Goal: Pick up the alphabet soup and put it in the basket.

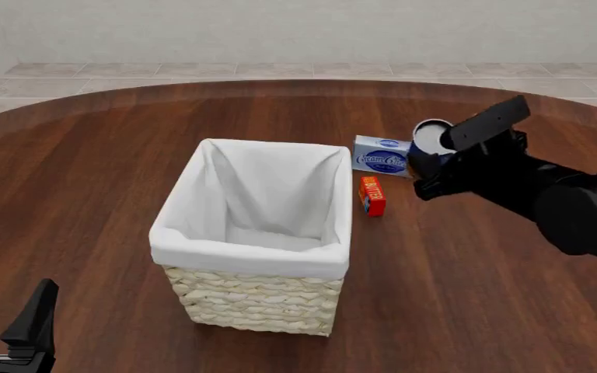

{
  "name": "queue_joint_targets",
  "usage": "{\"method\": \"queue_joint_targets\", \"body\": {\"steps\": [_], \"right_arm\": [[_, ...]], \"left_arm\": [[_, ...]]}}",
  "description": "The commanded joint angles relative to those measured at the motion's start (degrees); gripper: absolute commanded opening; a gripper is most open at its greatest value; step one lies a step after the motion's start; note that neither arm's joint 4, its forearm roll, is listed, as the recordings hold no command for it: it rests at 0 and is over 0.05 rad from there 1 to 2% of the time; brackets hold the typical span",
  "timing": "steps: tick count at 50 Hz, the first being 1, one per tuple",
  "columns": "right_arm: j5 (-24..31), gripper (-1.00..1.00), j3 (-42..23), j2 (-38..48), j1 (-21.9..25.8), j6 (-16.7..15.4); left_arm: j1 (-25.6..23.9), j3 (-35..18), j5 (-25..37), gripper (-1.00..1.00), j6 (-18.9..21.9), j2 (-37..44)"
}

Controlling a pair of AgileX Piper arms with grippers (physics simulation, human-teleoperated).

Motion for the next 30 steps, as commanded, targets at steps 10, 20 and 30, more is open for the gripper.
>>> {"method": "queue_joint_targets", "body": {"steps": [10, 20, 30], "right_arm": [[5.87, -1.0, -6.95, -3.83, 2.6, -3.33], [5.91, -1.0, -10.82, -0.49, 6.32, -3.61], [5.36, -1.0, -15.08, 3.79, 10.99, -2.47]], "left_arm": [[-0.01, 0.0, 0.0, 1.0, 0.0, 0.0], [0.0, 0.0, 0.0, 1.0, 0.0, 0.0], [0.0, 0.0, 0.0, 1.0, 0.0, 0.01]]}}
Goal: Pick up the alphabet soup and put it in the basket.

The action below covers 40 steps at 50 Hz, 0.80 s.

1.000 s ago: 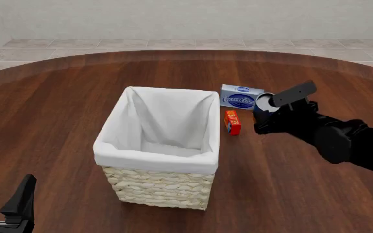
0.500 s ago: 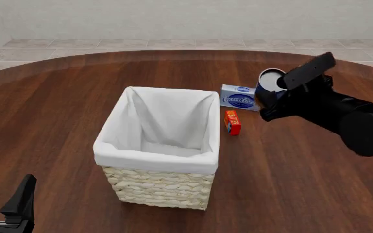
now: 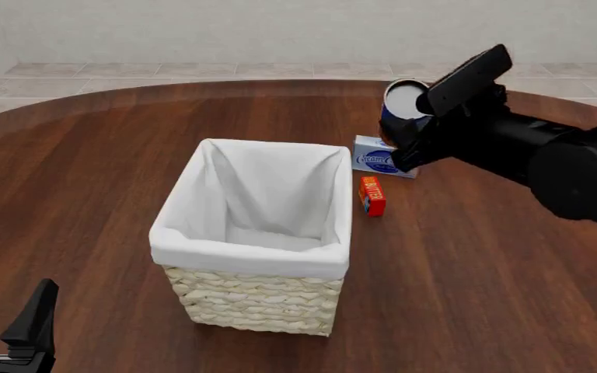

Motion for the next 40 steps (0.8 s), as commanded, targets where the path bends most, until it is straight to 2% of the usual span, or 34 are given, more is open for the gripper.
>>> {"method": "queue_joint_targets", "body": {"steps": [1, 20, 24, 40], "right_arm": [[-0.3, -1.0, -5.15, 3.83, 4.81, 1.63], [-0.32, -1.0, -11.73, 9.79, 13.71, 3.09], [0.33, -1.0, -12.9, 11.59, 16.57, 5.01], [1.69, -1.0, -16.9, 18.76, 20.16, 6.09]], "left_arm": [[0.0, 0.0, 0.0, 1.0, -0.01, -0.01], [-0.01, 0.0, 0.0, 1.0, 0.0, 0.01], [0.0, 0.0, 0.0, 1.0, -0.01, -0.01], [0.01, 0.0, 0.0, 1.0, 0.0, 0.0]]}}
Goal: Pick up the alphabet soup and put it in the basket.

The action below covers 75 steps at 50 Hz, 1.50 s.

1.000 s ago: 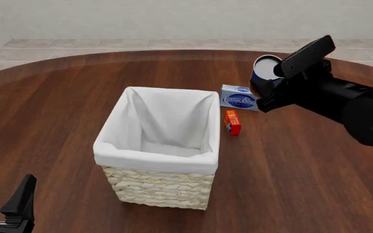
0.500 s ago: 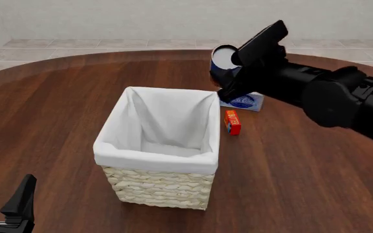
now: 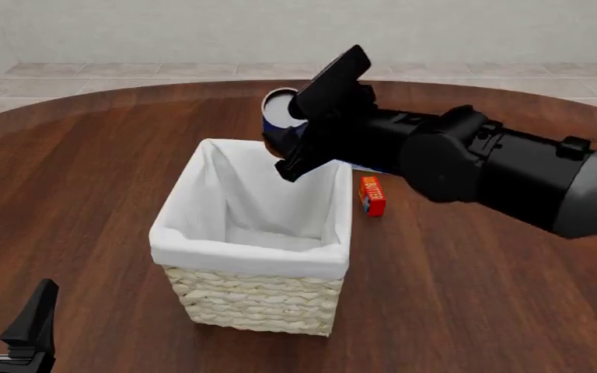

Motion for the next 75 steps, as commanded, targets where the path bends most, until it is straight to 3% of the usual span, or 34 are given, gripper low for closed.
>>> {"method": "queue_joint_targets", "body": {"steps": [1, 21, 54, 75], "right_arm": [[0.7, -1.0, -3.29, 4.82, 2.69, 2.5], [5.0, -1.0, -5.75, 8.83, 3.9, 4.76], [11.19, -1.0, -9.17, 16.14, 5.7, 5.67], [12.75, -1.0, -9.45, 17.62, 6.09, 4.21]], "left_arm": [[0.01, 0.0, 0.0, 1.0, 0.0, -0.01], [0.02, 0.0, 0.0, 1.0, 0.0, 0.0], [0.0, 0.0, 0.0, 1.0, -0.01, 0.0], [0.0, 0.0, 0.0, 1.0, 0.0, -0.01]]}}
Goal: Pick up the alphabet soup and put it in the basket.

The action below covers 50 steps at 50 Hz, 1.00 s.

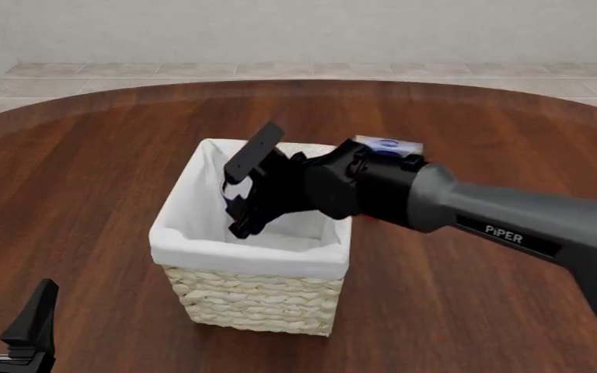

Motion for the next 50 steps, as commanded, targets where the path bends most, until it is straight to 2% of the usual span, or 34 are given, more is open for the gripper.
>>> {"method": "queue_joint_targets", "body": {"steps": [1, 2, 24, 50], "right_arm": [[0.32, -1.0, -0.28, 0.01, 0.47, 0.88], [0.29, 1.0, -0.14, -0.06, 0.42, 0.68], [-0.12, 1.0, 0.23, -0.97, 0.07, 0.53], [1.75, 1.0, -2.14, -8.2, -0.41, -1.99]], "left_arm": [[0.0, 0.0, 0.0, 1.0, 0.0, 0.0], [0.0, 0.0, 0.0, 1.0, -0.01, 0.01], [0.01, 0.0, 0.0, 1.0, -0.01, 0.0], [0.01, 0.0, 0.0, 1.0, -0.02, 0.0]]}}
